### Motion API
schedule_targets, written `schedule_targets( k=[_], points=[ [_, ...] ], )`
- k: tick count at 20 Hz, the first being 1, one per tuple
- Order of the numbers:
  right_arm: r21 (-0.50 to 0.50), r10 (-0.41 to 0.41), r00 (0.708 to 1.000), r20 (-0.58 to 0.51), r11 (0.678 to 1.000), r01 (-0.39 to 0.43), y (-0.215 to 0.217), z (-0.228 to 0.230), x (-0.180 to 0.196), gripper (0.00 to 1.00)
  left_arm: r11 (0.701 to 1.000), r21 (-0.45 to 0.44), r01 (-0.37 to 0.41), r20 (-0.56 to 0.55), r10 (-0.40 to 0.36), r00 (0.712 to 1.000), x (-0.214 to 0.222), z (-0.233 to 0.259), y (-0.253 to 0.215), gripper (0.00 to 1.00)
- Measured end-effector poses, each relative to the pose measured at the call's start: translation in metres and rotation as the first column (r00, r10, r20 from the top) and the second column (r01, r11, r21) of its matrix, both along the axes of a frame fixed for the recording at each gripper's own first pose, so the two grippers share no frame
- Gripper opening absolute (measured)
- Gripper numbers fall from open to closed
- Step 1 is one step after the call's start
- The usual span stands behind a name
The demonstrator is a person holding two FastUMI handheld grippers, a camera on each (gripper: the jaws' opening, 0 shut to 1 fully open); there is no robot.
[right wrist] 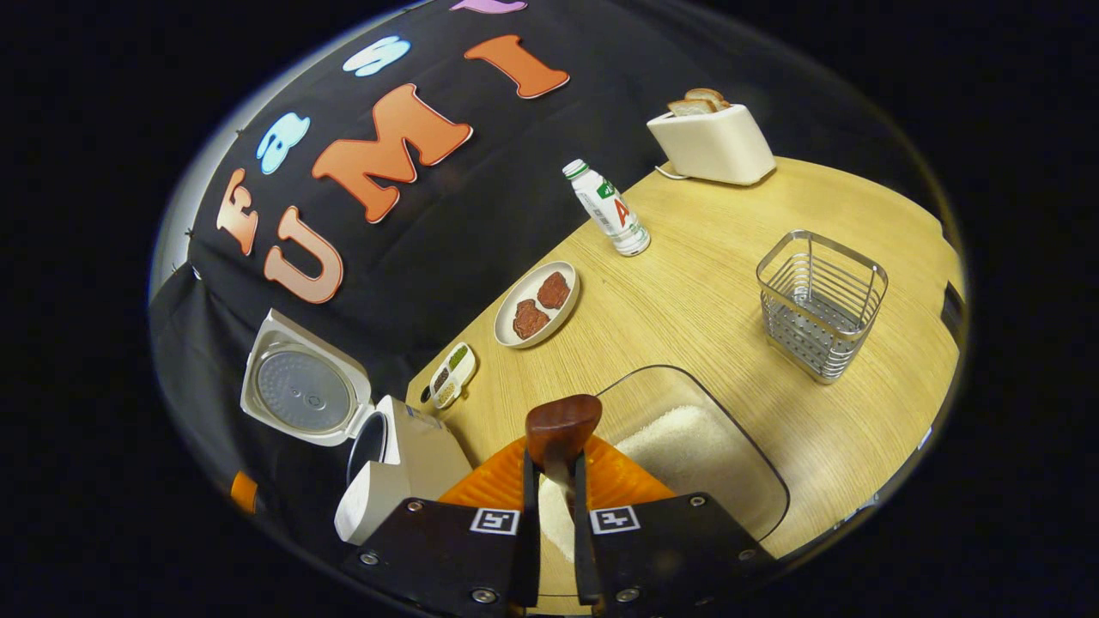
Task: Close the left gripper, press the button to open the rice cooker; take a wooden spoon from the chopstick holder with the right hand, scoop a spoonful of rice and pour it into the rice cooker, then put the wooden spoon back into the chopstick holder.
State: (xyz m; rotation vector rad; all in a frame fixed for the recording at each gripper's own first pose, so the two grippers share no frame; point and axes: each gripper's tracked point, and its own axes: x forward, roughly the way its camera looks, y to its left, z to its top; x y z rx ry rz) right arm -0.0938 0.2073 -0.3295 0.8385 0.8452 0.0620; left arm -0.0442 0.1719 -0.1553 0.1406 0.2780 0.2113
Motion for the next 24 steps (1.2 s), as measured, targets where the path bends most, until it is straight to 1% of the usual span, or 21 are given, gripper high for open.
schedule_targets(
  k=[4,9,14,17,20,24],
  points=[
    [0.017,0.01,1.0,-0.009,1.0,-0.01,0.001,0.0,-0.001,0.16,1.0,0.007,0.011,-0.002,-0.011,1.0,0.004,0.001,-0.003,1.0],
    [0.1,0.021,0.999,-0.027,0.995,-0.018,0.008,0.007,-0.007,0.16,1.0,0.008,0.01,0.002,-0.01,1.0,0.006,0.003,-0.006,1.0],
    [0.177,0.051,0.998,-0.041,0.983,-0.043,0.008,0.008,-0.007,0.16,1.0,0.011,0.013,0.007,-0.013,1.0,0.007,0.008,-0.012,1.0],
    [0.26,0.032,0.998,-0.058,0.965,-0.016,-0.001,0.009,-0.008,0.16,1.0,0.016,0.015,0.013,-0.015,1.0,0.009,0.011,-0.018,1.0],
    [0.345,0.008,0.998,-0.07,0.939,0.017,-0.016,0.013,-0.009,0.16,1.0,0.017,0.017,0.02,-0.017,1.0,0.009,0.015,-0.025,1.0],
    [0.408,-0.03,0.996,-0.079,0.911,0.059,-0.039,0.015,-0.004,0.16,1.0,0.018,0.02,0.03,-0.02,0.999,0.011,0.019,-0.036,1.0]
  ],
)
